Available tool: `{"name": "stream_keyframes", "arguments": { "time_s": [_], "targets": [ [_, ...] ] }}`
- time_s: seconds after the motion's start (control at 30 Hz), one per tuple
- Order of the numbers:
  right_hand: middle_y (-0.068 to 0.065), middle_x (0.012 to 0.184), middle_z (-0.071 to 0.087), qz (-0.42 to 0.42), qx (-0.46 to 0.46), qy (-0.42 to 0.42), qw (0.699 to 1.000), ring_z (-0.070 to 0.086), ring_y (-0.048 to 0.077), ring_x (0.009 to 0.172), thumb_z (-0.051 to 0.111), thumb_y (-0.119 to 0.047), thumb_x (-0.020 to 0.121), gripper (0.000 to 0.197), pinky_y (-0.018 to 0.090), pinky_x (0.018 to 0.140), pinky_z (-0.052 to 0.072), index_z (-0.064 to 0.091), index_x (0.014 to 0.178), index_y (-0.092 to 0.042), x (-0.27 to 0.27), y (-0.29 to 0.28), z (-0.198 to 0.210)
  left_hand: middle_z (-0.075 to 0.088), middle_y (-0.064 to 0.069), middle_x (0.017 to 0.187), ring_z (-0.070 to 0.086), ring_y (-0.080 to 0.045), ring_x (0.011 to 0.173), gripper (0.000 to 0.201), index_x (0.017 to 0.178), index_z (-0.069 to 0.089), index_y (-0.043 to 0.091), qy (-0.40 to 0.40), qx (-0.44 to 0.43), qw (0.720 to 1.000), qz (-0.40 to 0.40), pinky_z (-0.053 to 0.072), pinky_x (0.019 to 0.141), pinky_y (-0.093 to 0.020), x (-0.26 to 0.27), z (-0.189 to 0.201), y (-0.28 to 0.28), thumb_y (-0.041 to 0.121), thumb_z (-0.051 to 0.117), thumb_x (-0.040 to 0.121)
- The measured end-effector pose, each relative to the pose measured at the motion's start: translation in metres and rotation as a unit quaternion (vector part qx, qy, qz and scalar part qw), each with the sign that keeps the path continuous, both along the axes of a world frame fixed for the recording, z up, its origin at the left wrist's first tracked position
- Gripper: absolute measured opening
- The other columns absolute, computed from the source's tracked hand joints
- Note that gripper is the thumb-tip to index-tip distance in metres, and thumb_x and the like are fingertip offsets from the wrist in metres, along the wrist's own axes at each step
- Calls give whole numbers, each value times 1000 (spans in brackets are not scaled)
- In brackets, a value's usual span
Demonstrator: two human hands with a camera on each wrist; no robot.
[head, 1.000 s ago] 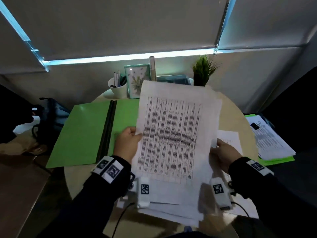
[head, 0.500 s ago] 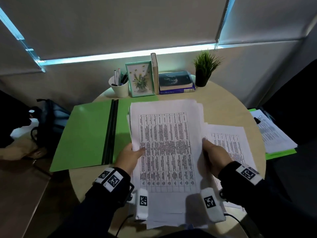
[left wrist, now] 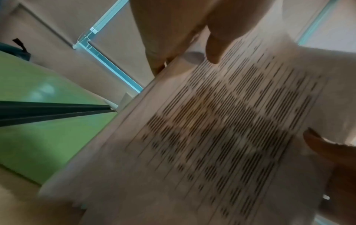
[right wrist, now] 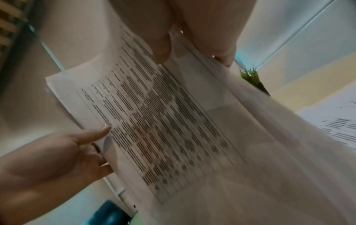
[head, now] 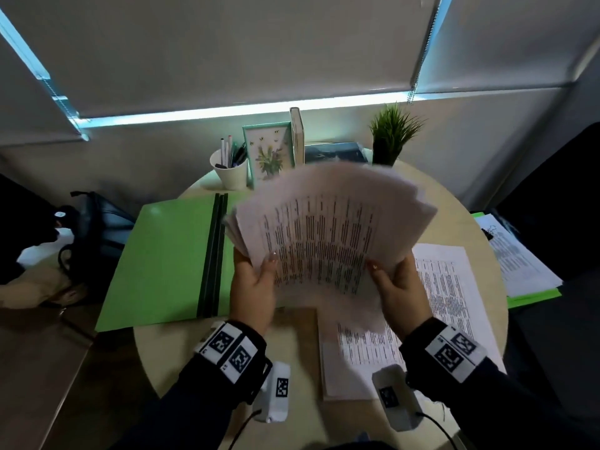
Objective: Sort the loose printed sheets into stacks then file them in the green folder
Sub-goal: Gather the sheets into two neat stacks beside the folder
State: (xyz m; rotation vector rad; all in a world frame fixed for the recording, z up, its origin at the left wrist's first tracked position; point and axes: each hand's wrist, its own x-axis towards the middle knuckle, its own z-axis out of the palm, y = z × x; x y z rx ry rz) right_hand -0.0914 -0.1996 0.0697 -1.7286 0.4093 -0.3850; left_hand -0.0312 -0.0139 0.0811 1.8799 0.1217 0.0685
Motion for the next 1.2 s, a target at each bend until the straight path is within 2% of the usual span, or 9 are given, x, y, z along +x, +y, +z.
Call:
{"name": "stream_keyframes", "arguments": {
  "time_s": [0.13, 0.3, 0.43, 0.57, 0.77, 0.87, 0.97, 1.03, 1.2],
  "targets": [
    [-24, 107, 58, -5, 37, 4, 999, 57, -15, 93, 66, -12, 83, 49, 33, 94, 47, 40, 118, -34, -2, -6, -6, 64, 8, 94, 60, -7, 87, 37, 122, 52, 9, 29, -6, 998, -51, 42, 59, -5, 1, -5, 4, 30, 54, 92],
    [-10, 105, 66, -37, 28, -18, 999, 60, 20, 107, 59, -8, 83, 41, 51, 97, 46, 51, 119, -27, 8, -9, -3, 60, 2, 111, 55, -15, 98, 46, 133, 46, 17, 33, -45, 998, -41, 41, 88, -27, 1, 16, -2, 41, 36, 96],
    [-24, 92, 68, -40, 50, -62, 996, 60, 2, 93, 53, 5, 87, 44, 33, 90, 46, 53, 105, -36, 6, -7, -3, 60, -2, 121, 56, -19, 107, 43, 133, 43, 15, 1, -74, 997, -5, 44, 93, -30, -6, 28, -5, 37, 34, 98],
    [-31, 97, 66, -18, 87, -111, 990, 60, -14, 91, 61, -14, 81, 42, 10, 78, 49, 44, 112, -37, -2, -8, 7, 58, 0, 119, 55, -13, 104, 52, 133, 42, 10, -30, -67, 997, -31, 43, 80, -15, -10, 17, -2, 37, 48, 90],
    [-24, 114, 37, -40, -47, -189, 980, 48, -30, 91, 60, 9, 82, 69, -6, 75, 40, 21, 129, -23, 0, -8, 43, 64, 1, 92, 61, -20, 93, 22, 93, 56, 14, 25, 27, 997, -64, 47, 69, -22, -4, -14, 8, 23, 71, 80],
    [-7, 107, 44, -62, -135, -248, 957, 49, -20, 91, 62, 10, 80, 88, -2, 79, 40, 13, 141, -29, 4, -13, 55, 61, 12, 84, 62, -18, 90, 14, 84, 56, 24, 20, -6, 997, -76, 48, 69, -22, -4, -16, 9, 17, 68, 83],
    [3, 110, 40, -52, -253, -255, 932, 46, 7, 101, 64, -2, 81, 82, 4, 91, 37, 26, 137, -49, 7, -17, 61, 63, 12, 84, 62, -15, 87, 17, 79, 56, 29, 11, -24, 996, -84, 48, 68, -20, -7, -14, 10, 18, 69, 81],
    [-2, 114, 33, -53, -330, -213, 918, 42, 14, 104, 67, -5, 81, 58, -5, 94, 28, 49, 127, -35, 9, -20, 61, 63, 14, 84, 61, -12, 85, 20, 78, 56, 30, -1, -29, 995, -91, 48, 68, -18, -9, -14, 10, 16, 70, 80],
    [5, 118, 35, -79, -303, -182, 932, 31, -22, 106, 67, -9, 81, 40, -5, 95, 28, 57, 120, -9, 8, -23, 57, 67, 12, 94, 64, -11, 93, 21, 92, 55, 32, -5, -44, 994, -98, 51, 82, -27, -7, -24, 13, 23, 71, 81]
  ]
}}
